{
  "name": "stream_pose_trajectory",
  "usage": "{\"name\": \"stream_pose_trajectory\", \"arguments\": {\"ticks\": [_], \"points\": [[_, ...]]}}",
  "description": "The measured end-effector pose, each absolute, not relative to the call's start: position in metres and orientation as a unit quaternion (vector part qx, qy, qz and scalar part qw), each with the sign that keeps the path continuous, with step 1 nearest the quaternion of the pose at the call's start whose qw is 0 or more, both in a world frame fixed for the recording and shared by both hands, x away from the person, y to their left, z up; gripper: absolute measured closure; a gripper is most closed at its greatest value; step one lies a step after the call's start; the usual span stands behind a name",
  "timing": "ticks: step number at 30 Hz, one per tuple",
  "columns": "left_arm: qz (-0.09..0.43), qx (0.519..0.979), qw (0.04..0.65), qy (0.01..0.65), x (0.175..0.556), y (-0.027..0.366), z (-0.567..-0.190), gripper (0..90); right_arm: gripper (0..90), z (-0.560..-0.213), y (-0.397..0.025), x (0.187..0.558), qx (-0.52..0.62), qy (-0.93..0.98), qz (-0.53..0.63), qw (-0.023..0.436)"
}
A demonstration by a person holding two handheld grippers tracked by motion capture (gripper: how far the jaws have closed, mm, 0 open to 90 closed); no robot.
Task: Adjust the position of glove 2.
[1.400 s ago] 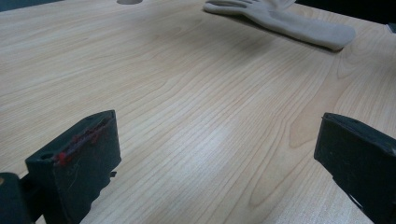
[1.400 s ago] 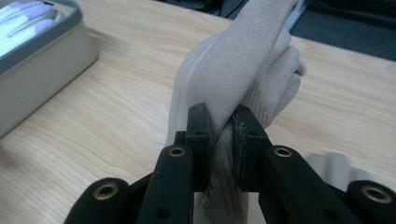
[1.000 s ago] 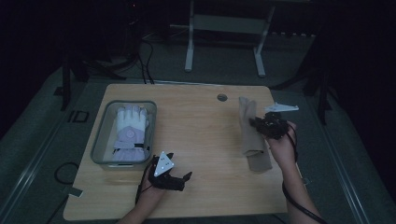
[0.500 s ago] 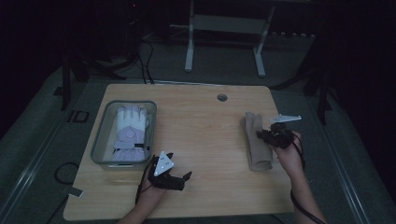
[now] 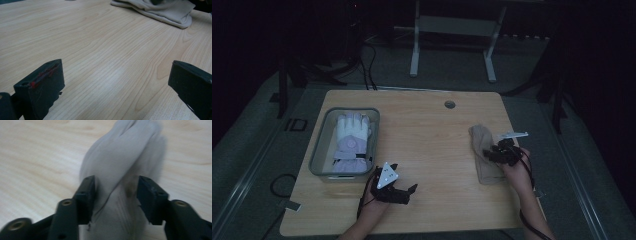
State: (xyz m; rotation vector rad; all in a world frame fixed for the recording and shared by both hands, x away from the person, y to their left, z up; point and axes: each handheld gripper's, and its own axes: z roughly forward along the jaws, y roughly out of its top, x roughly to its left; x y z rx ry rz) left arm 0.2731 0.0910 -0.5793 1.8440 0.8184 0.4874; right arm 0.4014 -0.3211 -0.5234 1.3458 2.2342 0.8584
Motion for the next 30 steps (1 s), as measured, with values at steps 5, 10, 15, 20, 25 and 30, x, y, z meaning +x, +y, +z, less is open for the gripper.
{"name": "stream_pose_trajectory", "arguments": {"ticks": [5, 10, 15, 20, 25, 30], "points": [[0.203, 0.765, 0.508, 0.34, 0.273, 0.091, -0.579, 0.5, 44.9, -0.512, -0.323, 0.396, 0.479, 0.789, 0.324, 0.207], [0.204, 0.766, 0.507, 0.339, 0.273, 0.091, -0.579, 0.5, 51.3, -0.501, -0.317, 0.384, 0.46, 0.795, 0.341, 0.2], [0.204, 0.767, 0.506, 0.339, 0.273, 0.09, -0.579, 0.5, 48.7, -0.503, -0.324, 0.389, 0.485, 0.78, 0.335, 0.21], [0.203, 0.766, 0.506, 0.339, 0.273, 0.091, -0.579, 0.5, 46.6, -0.522, -0.327, 0.402, 0.502, 0.792, 0.292, 0.191], [0.204, 0.767, 0.505, 0.34, 0.273, 0.09, -0.579, 0.5, 51.9, -0.539, -0.329, 0.41, 0.525, 0.786, 0.293, 0.145], [0.203, 0.767, 0.506, 0.34, 0.273, 0.09, -0.579, 0.5, 62.7, -0.54, -0.326, 0.405, 0.544, 0.77, 0.306, 0.129]]}}
